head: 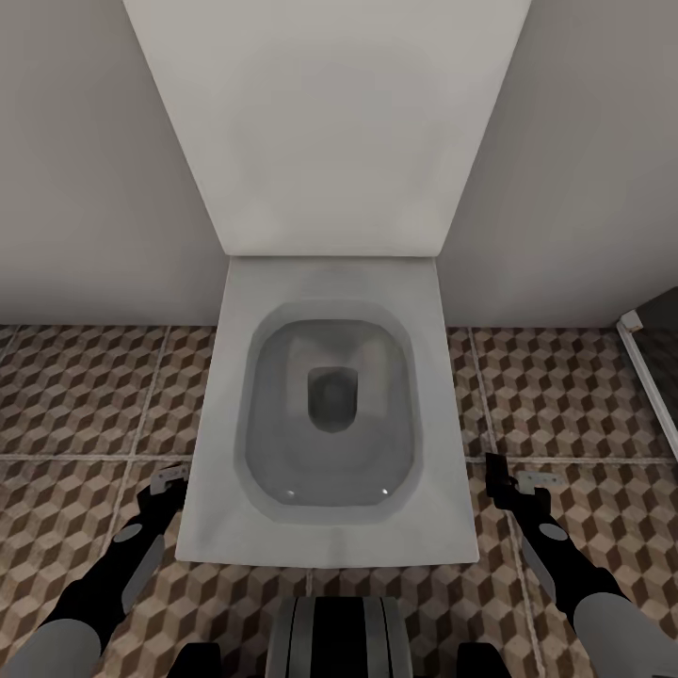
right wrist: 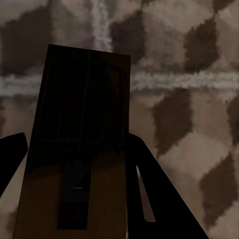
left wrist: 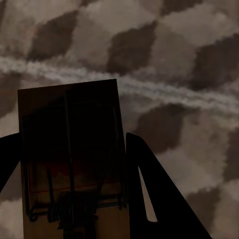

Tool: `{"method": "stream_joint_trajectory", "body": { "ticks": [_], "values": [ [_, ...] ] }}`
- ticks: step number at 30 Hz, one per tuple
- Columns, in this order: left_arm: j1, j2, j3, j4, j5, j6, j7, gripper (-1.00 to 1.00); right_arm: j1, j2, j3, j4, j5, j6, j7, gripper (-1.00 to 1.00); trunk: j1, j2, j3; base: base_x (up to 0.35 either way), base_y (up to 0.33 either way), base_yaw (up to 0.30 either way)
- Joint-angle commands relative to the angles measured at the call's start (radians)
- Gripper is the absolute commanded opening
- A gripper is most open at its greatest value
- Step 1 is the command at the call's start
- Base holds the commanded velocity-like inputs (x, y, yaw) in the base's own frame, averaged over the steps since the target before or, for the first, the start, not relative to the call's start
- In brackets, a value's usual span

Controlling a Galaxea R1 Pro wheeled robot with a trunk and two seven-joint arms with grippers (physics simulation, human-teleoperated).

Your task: Take the four mousetraps from the cabinet in the bathroom and place them on the bathroom floor. Make sure all four end up on the same floor surface, and ensure that at least two of them are either under or directly next to the same bathroom sink.

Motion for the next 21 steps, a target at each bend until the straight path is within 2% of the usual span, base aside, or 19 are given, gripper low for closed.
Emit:
{"method": "stream_joint_trajectory", "body": {
  "ticks": [1,11,14,21],
  "values": [
    [0.000,0.001,-0.003,0.000,0.005,-0.003,0.005,-1.00,0.000,0.000,0.000,0.001,0.000,-0.003,-0.002,-1.00,0.000,0.000,0.000,0.000,0.000,0.000],
    [0.000,0.000,-0.003,0.000,0.004,-0.003,0.005,-1.00,0.000,0.000,-0.001,0.001,0.000,-0.004,-0.002,-1.00,0.000,0.000,0.000,0.000,0.000,0.000],
    [0.000,-0.002,-0.003,0.000,0.004,-0.003,0.005,-1.00,0.000,0.000,0.000,0.001,0.000,-0.003,-0.002,-1.00,0.001,-0.001,-0.012,0.000,0.000,0.000],
    [0.000,-0.003,-0.003,0.000,0.004,-0.003,0.005,-1.00,0.000,0.000,0.000,0.001,0.000,-0.004,-0.002,-1.00,0.001,-0.001,-0.012,0.000,0.000,0.000]
  ]
}}
